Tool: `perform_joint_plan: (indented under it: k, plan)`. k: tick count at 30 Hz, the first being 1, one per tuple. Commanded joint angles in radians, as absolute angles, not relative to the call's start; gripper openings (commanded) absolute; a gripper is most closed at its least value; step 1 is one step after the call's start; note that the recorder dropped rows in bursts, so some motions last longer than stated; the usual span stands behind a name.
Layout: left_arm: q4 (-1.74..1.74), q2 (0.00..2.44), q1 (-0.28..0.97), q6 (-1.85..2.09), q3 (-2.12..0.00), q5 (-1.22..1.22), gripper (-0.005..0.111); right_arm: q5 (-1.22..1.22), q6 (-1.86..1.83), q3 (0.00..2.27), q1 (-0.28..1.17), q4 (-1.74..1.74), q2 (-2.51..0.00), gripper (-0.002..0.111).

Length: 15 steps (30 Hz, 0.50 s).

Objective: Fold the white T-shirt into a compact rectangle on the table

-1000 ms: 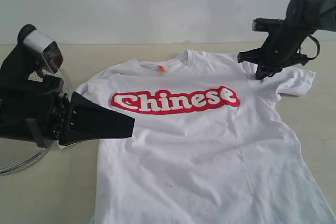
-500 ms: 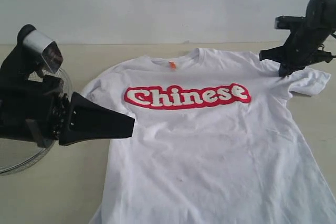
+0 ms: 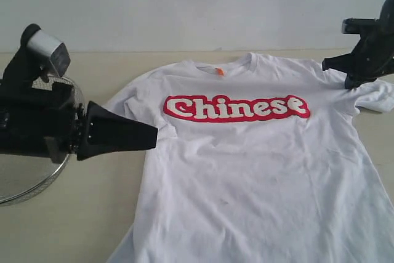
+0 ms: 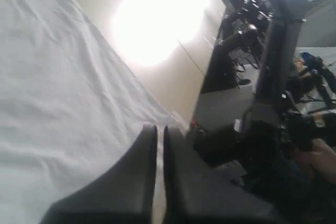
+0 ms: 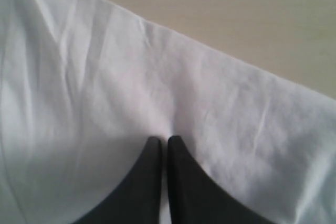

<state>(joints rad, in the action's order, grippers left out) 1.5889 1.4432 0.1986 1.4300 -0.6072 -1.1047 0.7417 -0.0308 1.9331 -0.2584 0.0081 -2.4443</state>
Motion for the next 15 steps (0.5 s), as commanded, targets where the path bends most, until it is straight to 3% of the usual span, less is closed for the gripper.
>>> perform_joint_plan:
  k: [1, 6, 15]
  plan:
    - [1.607, 1.437, 0.196, 1.435, -0.644, -0.895, 0.005, 0.809, -0.063, 1.908, -0.280, -0.008, -2.503, 0.000]
    - [1.599, 1.439, 0.196, 1.402, -0.716, -0.677, 0.005, 0.796, -0.089, 1.908, -0.280, 0.095, -2.473, 0.000]
    - [1.228, 1.641, 0.196, 1.107, -0.969, -0.597, 0.005, 0.823, -0.241, 1.906, -0.270, 0.433, -2.349, 0.000]
